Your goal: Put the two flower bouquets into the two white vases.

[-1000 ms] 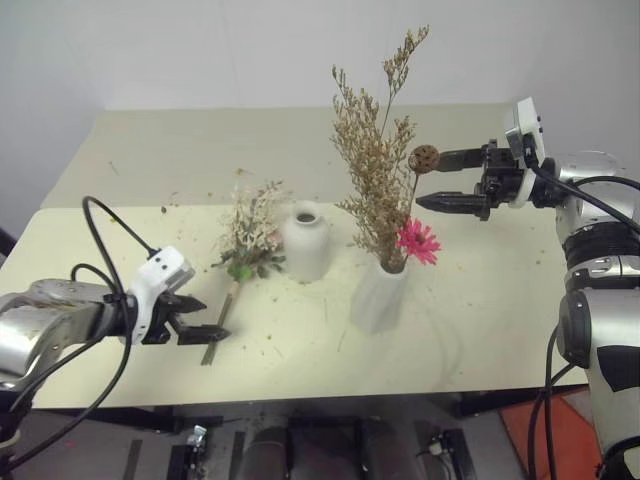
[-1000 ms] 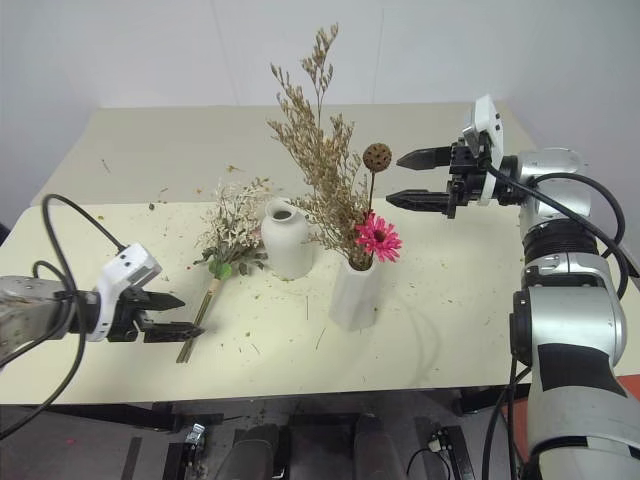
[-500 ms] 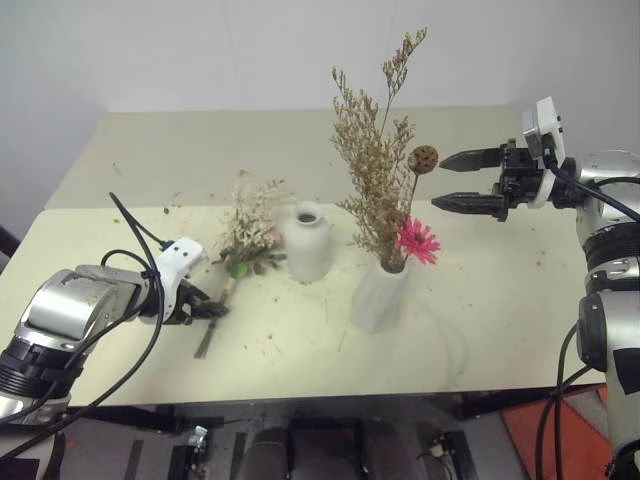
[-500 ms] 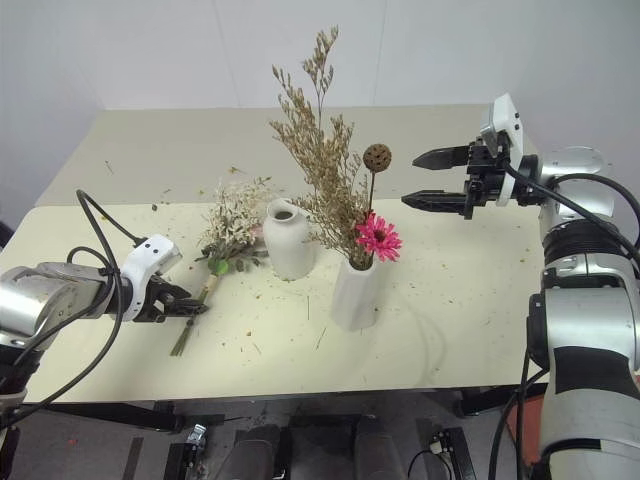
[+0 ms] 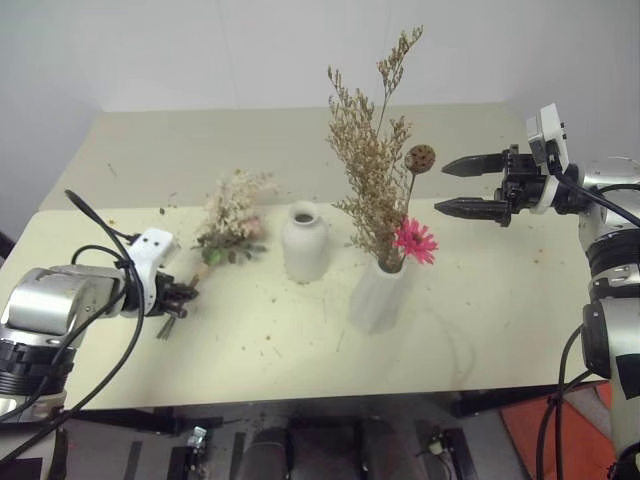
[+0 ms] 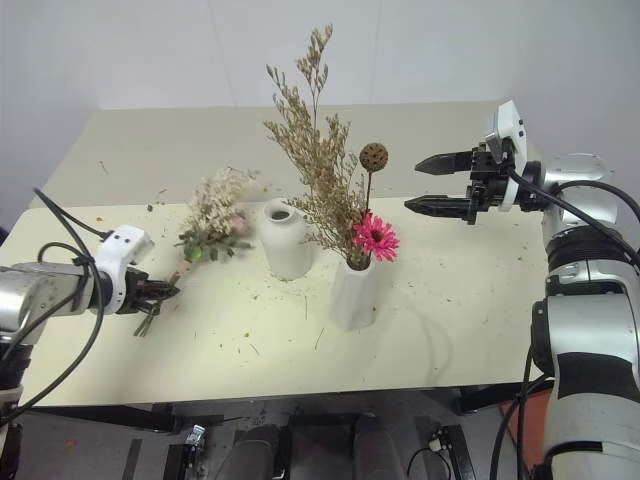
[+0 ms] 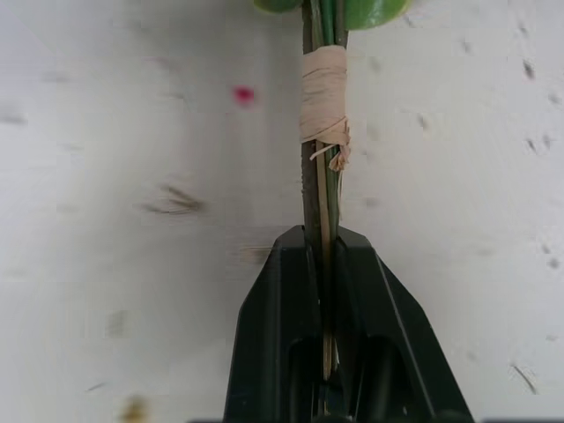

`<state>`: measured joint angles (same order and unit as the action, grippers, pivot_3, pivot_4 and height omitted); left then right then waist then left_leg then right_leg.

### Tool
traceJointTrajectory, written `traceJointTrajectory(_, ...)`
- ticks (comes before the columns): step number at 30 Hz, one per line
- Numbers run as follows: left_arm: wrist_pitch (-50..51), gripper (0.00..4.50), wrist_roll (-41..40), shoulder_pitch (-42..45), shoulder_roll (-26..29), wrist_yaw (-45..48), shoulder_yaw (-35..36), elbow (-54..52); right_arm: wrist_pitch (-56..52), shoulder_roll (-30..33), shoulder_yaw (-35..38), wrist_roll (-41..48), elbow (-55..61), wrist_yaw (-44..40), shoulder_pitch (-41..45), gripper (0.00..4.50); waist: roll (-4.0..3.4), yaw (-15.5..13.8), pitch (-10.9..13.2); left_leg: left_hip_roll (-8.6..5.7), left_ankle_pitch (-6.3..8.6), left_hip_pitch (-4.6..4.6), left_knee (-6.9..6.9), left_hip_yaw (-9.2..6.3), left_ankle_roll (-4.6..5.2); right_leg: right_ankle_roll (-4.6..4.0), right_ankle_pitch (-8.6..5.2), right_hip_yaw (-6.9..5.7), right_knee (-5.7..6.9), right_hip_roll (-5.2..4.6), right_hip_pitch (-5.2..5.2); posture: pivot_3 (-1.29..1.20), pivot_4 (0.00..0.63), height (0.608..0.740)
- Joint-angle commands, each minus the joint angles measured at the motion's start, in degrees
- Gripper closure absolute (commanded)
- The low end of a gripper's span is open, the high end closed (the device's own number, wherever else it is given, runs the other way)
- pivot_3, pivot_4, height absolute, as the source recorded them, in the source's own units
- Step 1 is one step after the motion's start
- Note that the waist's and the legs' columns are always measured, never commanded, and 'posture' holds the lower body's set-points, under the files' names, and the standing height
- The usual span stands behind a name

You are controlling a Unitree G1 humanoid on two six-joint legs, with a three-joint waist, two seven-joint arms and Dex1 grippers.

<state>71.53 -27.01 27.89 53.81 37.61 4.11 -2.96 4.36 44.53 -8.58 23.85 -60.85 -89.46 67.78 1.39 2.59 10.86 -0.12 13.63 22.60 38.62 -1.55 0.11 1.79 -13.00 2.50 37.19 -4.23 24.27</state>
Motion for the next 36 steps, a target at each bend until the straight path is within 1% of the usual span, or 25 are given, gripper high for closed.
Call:
traceJointTrajectory(1, -2.7, 4.48, -1.4, 5.3, -1.0, -1.6, 8.7, -0.5, 0.7, 1.3, 0.7, 1.7, 2.1, -3.0, -0.4, 0.00, 0.01, -0.1, 0.0, -0.01, 0.00, 0.05, 0.01, 0.00, 0.00, 0.01, 0.01, -0.03, -0.02, -0.02, 0.02, 0.00, 0.150, 0.740)
traceJointTrajectory(3, -7.4, 4.48, -2.7, 8.2, -3.2, -1.5, 12.9, -0.2, 0.6, 1.3, 1.1, 1.9, 2.5, -3.0, -1.0, 0.00, 0.02, -0.4, 0.0, -0.04, -0.01, 0.12, 0.04, 0.00, -0.01, 0.07, 0.04, -0.06, -0.04, -0.09, 0.03, 0.00, 0.150, 0.740)
traceJointTrajectory(5, -10.0, 4.48, -5.4, 12.7, -6.3, -1.5, 16.8, 0.9, 0.5, 1.2, 1.6, 2.1, 2.8, -3.0, -1.4, 0.00, 0.02, -0.5, 0.0, -0.07, -0.01, 0.19, 0.08, -0.01, -0.02, 0.14, 0.09, -0.07, -0.09, -0.15, 0.04, 0.00, 0.150, 0.740)
traceJointTrajectory(6, -10.4, 4.48, -6.2, 14.0, -7.1, -1.5, 17.7, 1.3, 0.4, 1.2, 1.7, 2.1, 3.0, -3.0, -1.5, 0.00, 0.02, -0.5, 0.0, -0.07, -0.01, 0.23, 0.13, 0.00, -0.02, 0.18, 0.12, -0.07, -0.13, -0.16, 0.04, 0.00, 0.150, 0.740)
traceJointTrajectory(7, -13.0, 4.48, -7.4, 16.1, -8.9, -0.3, 18.1, 1.6, 0.3, 1.2, 1.9, 2.3, 3.2, -3.0, -1.7, 0.00, 0.02, -0.4, 0.0, -0.09, -0.01, 0.26, 0.14, 0.00, -0.02, 0.24, 0.16, -0.07, -0.17, -0.17, 0.04, 0.00, 0.150, 0.740)
traceJointTrajectory(10, -18.1, 4.48, -10.2, 20.2, -13.2, 2.8, 17.8, 1.9, 0.0, 1.5, 2.0, 2.8, 4.0, -3.0, -2.4, 0.00, 0.02, -0.5, 0.0, -0.12, -0.01, 0.29, 0.15, 0.02, -0.03, 0.32, 0.21, -0.05, -0.24, -0.19, 0.02, 0.00, 0.150, 0.740)
traceJointTrajectory(12, -21.0, 4.48, -12.2, 23.2, -17.0, 3.5, 18.2, 3.5, -0.1, 1.7, 2.1, 3.0, 4.1, -3.0, -2.6, 0.00, 0.03, -0.5, 0.0, -0.13, -0.01, 0.31, 0.16, 0.03, -0.03, 0.34, 0.23, -0.04, -0.25, -0.19, 0.03, 0.00, 0.150, 0.740)
traceJointTrajectory(14, -24.5, 4.48, -12.8, 26.0, -20.7, 4.1, 17.6, 5.7, -0.2, 2.0, 2.3, 3.2, 4.3, -3.0, -2.9, 0.00, 0.03, -0.5, 0.0, -0.12, -0.01, 0.33, 0.17, 0.03, -0.03, 0.34, 0.24, -0.05, -0.26, -0.18, 0.04, 0.00, 0.150, 0.740)
traceJointTrajectory(18, -28.0, 4.48, -13.4, 30.9, -26.6, 5.4, 15.1, 10.8, -0.6, 2.6, 2.6, 3.7, 5.5, -3.0, -3.8, 0.00, 0.03, -0.4, 0.0, -0.15, -0.02, 0.30, 0.18, 0.04, -0.04, 0.34, 0.25, -0.03, -0.23, -0.16, 0.03, 0.00, 0.150, 0.740)
traceJointTrajectory(20, -29.0, 4.48, -13.1, 32.1, -28.5, 5.7, 13.9, 12.3, -0.8, 2.9, 2.9, 3.9, 6.1, -3.0, -4.3, 0.00, 0.03, -0.2, 0.0, -0.17, -0.02, 0.31, 0.19, 0.04, -0.04, 0.34, 0.25, -0.02, -0.24, -0.17, 0.02, 0.00, 0.150, 0.740)
traceJointTrajectory(24, -29.8, 4.48, -13.1, 31.6, -30.9, 7.0, 11.2, 12.7, -1.5, 3.6, 3.8, 4.2, 7.7, -3.0, -5.6, 0.00, 0.04, 0.0, 0.0, -0.17, -0.02, 0.32, 0.17, 0.04, -0.04, 0.34, 0.25, -0.01, -0.22, -0.13, 0.06, 0.00, 0.150, 0.740)
traceJointTrajectory(27, -29.3, 4.48, -13.3, 29.8, -31.7, 7.9, 9.5, 11.3, -1.9, 4.0, 4.4, 4.2, 8.5, -3.0, -6.3, 0.00, 0.04, 0.0, 0.0, -0.16, -0.02, 0.32, 0.18, 0.04, -0.04, 0.35, 0.25, 0.01, -0.19, -0.13, 0.08, 0.00, 0.150, 0.740)
traceJointTrajectory(36, -29.5, 4.48, -13.4, 21.3, -31.1, 9.5, 6.8, 5.1, -3.0, 4.1, 5.9, 4.1, 10.5, -3.0, -8.0, 0.00, 0.04, -0.1, 0.0, -0.15, -0.02, 0.31, 0.19, 0.04, -0.04, 0.35, 0.25, 0.02, -0.20, -0.14, 0.05, 0.00, 0.150, 0.740)
